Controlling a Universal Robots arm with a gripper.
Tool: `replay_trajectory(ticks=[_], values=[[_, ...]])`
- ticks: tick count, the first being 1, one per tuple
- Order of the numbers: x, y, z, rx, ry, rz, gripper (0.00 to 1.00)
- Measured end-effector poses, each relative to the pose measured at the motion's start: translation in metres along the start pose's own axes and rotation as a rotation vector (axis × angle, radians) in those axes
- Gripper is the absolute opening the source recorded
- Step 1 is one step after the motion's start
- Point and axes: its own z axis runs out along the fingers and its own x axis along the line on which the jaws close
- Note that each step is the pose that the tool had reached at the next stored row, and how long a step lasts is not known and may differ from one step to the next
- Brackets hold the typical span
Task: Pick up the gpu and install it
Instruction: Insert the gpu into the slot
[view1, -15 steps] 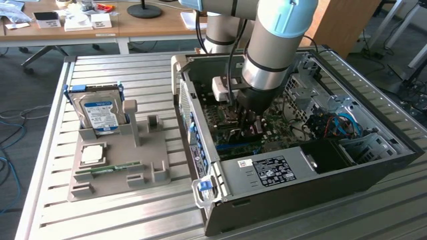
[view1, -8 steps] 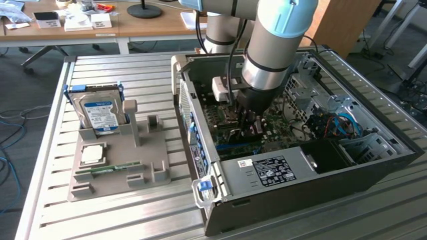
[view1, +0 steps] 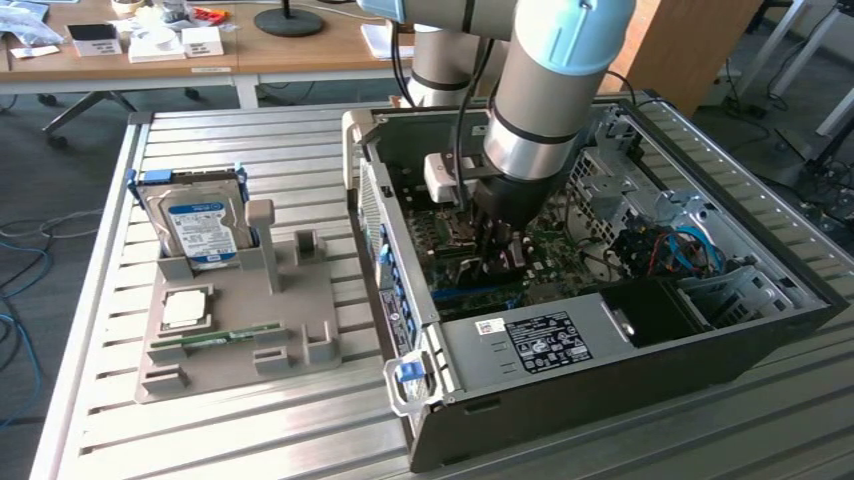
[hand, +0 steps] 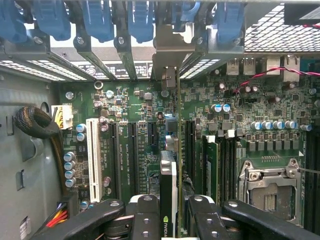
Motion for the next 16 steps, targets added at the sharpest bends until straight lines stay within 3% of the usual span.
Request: replay_trajectory(ticks=[2,16], values=[[0.0,0.0001,-0.0001,0.0002,0.0032,0.001,0.27],[-0.0005,-0.0008,-0.0023,0.0002,0.0031,0.002,0.27]])
